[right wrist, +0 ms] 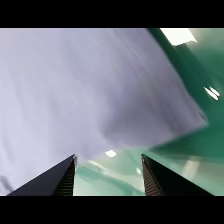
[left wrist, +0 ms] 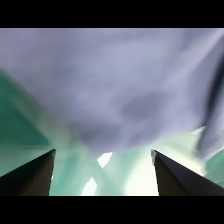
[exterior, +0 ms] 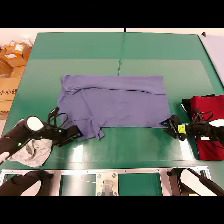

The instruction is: Fold the shirts.

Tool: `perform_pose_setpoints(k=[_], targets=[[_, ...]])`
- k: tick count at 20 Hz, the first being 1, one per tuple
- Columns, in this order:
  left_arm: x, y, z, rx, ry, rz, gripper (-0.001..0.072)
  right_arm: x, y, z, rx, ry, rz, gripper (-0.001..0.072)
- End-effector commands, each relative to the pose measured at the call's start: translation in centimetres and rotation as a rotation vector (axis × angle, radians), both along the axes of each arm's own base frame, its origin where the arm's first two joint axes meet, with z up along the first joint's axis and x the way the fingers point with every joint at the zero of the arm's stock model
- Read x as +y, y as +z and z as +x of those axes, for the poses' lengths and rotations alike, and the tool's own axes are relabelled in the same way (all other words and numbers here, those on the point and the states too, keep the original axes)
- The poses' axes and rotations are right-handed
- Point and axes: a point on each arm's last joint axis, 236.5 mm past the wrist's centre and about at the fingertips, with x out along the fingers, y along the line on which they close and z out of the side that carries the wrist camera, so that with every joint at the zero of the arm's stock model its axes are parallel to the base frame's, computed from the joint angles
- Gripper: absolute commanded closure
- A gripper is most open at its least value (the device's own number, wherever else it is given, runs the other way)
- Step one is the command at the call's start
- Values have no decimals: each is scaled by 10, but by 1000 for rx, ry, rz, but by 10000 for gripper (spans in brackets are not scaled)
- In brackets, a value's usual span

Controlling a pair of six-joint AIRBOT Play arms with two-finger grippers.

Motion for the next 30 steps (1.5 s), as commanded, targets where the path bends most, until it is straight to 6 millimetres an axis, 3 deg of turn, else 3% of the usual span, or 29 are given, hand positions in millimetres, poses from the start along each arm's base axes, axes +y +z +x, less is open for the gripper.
perform_pose_setpoints(k=[1, 3, 4, 6, 7, 10, 15, 20, 22, 25, 28, 30], targets=[[5, -15, 35, -115, 112, 31, 146, -3, -23, 13, 5, -83, -4, 221], [5, -17, 49, -144, 150, 25, 627, 2, -26, 24, -32, -61, -9, 232], [4, -13, 54, -162, 139, 23, 675, 2, -23, 32, -53, -53, -12, 357], [-5, 2, 56, -180, 46, 13, 676, -3, -12, 47, -110, -13, -37, 664], [-7, 9, 50, -164, -15, 20, 676, -3, -6, 51, -131, 25, -43, 696], [0, 29, 30, -121, -180, 82, 677, 3, 8, 44, -114, 163, -34, 697], [10, 78, 2, -170, -248, 101, 677, 5, 17, 8, -3, 259, -50, 696], [11, 111, -23, -214, -241, 77, 677, -14, 53, -22, 15, 277, -208, 697], [12, 115, -28, -205, -249, 76, 678, -16, 68, -22, -34, 272, -244, 697], [10, 130, 0, -316, -221, 83, 678, -17, 87, -8, -90, 247, -256, 697], [12, 145, 35, -415, -185, 112, 677, -11, 102, 21, -171, 224, -235, 697], [9, 145, 57, -433, -209, 126, 678, -8, 109, 44, -215, 224, -239, 697]])
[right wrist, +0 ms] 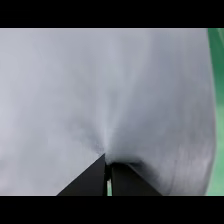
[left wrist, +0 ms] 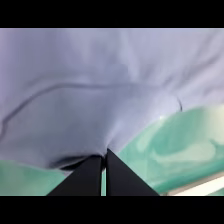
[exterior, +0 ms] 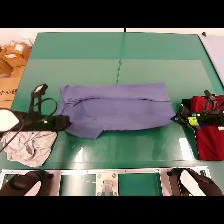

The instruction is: Fold the shirts.

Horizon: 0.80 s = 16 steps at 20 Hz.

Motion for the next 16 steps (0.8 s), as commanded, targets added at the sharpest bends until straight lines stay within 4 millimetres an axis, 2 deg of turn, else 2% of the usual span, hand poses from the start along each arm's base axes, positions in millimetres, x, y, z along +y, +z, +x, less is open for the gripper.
perform_pose_setpoints(k=[1, 3, 5, 7, 9, 12, 14, 16], targets=[[-3, 7, 43, -77, -24, 30, 678, 5, 16, 40, -86, -1, 3, 697], [-6, 6, 76, -88, -41, 53, 677, 3, 19, 65, -106, 5, -4, 697], [4, 6, 114, -97, -25, 70, 677, -3, 18, 90, -113, 1, -6, 697], [19, 7, 153, -108, 2, 80, 677, -10, 11, 115, -110, -14, -1, 696], [19, 4, 183, -130, -25, 77, 676, -9, 2, 143, -127, -11, 31, 696], [12, -26, 220, -92, -40, 68, 676, 2, -14, 185, -166, -5, 67, 696], [10, -52, 235, -63, -34, 67, 675, 1, -30, 209, -176, -17, 56, 696], [5, -69, 250, -66, 3, 35, 674, -3, -45, 230, -191, -35, 38, 696]])
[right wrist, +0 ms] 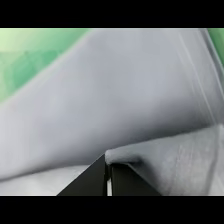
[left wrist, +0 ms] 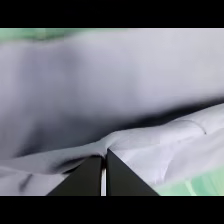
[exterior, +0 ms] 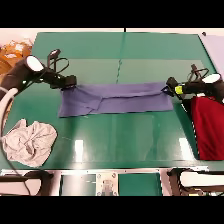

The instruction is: Fold the shirts.

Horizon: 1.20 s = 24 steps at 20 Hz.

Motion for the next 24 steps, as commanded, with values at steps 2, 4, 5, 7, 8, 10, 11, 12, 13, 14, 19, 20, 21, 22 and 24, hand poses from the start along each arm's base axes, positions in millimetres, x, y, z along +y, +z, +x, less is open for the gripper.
perform_pose_setpoints(k=[2, 4, 5, 7, 8, 10, 11, 12, 13, 14, 19, 20, 21, 22, 24], targets=[[-5, -31, 41, -33, 66, -53, 249, -8, -27, 52, -57, -59, -19, 610], [4, -22, 57, -97, 99, -43, 90, -19, -21, 64, -98, -41, -47, 374], [15, -15, 62, -107, 108, -35, 90, -26, -10, 67, -129, 6, -71, 370], [39, 3, 62, -79, 115, -39, 90, -46, 14, 62, -147, 101, -80, 315], [48, 9, 59, -54, 111, -42, 90, -57, 19, 55, -132, 124, -67, 213], [60, 17, 48, 3, 104, -52, 92, -78, 11, 35, -64, 133, -16, 159], [61, 16, 43, 25, 96, -53, 269, -85, 0, 24, -25, 150, 12, 159], [59, 16, 38, 43, 85, -60, 661, -86, -12, 16, 1, 180, 28, 159], [56, 15, 35, 52, 70, -59, 676, -86, -26, 8, 32, 209, 52, 159], [52, 16, 33, 57, 63, -68, 676, -84, -38, 3, 59, 228, 74, 159], [13, 22, 27, 65, 7, -123, 676, -42, -79, -15, 164, 351, 162, 160], [4, 22, 25, 64, -11, -123, 676, -31, -80, -18, 174, 383, 170, 184], [-9, 22, 23, 59, -34, -122, 676, -24, -79, -17, 172, 405, 168, 443], [-20, 23, 23, 49, -52, -121, 676, -18, -74, -16, 160, 440, 165, 699], [-47, 22, 24, 19, -86, -121, 676, -10, -49, -14, 144, 508, 177, 698]])
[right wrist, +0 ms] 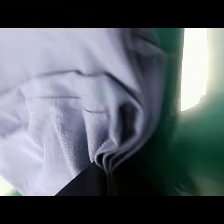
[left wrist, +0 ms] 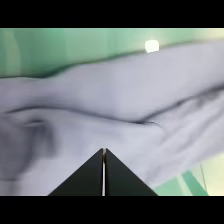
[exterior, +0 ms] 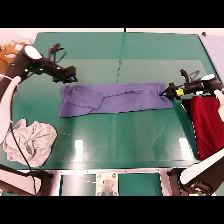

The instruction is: Fold the shirts.

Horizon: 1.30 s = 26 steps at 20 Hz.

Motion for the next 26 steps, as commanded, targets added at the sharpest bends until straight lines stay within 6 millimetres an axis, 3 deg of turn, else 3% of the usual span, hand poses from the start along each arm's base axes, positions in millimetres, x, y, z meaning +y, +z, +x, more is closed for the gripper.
perform_pose_setpoints(k=[1, 4, 8, 11, 15, 18, 21, 24, 26], targets=[[-45, 0, 1, -54, -50, -9, 676, 19, 37, -6, -12, 138, 45, 699], [-105, -12, -7, -69, -110, -54, 676, 24, 113, -14, -65, 196, 43, 698], [-226, -37, -45, -64, -225, -196, 676, 53, 234, -35, -271, 227, 48, 698], [-284, -63, -62, -74, -212, -248, 676, 68, 281, -58, -349, 244, 16, 698], [-324, -83, -62, -6, -123, -362, 676, 84, 311, -70, -423, 267, 48, 697], [-327, -76, -54, -15, -142, -387, 676, 84, 309, -68, -417, 264, 57, 697], [-307, -49, -53, 25, -267, -418, 676, 85, 301, -66, -395, 259, 69, 697], [-244, -20, -48, 60, -411, -348, 677, 107, 299, -65, -374, 268, 90, 697], [-172, -1, -25, 31, -407, -179, 677, 141, 303, -58, -390, 275, 106, 697]])
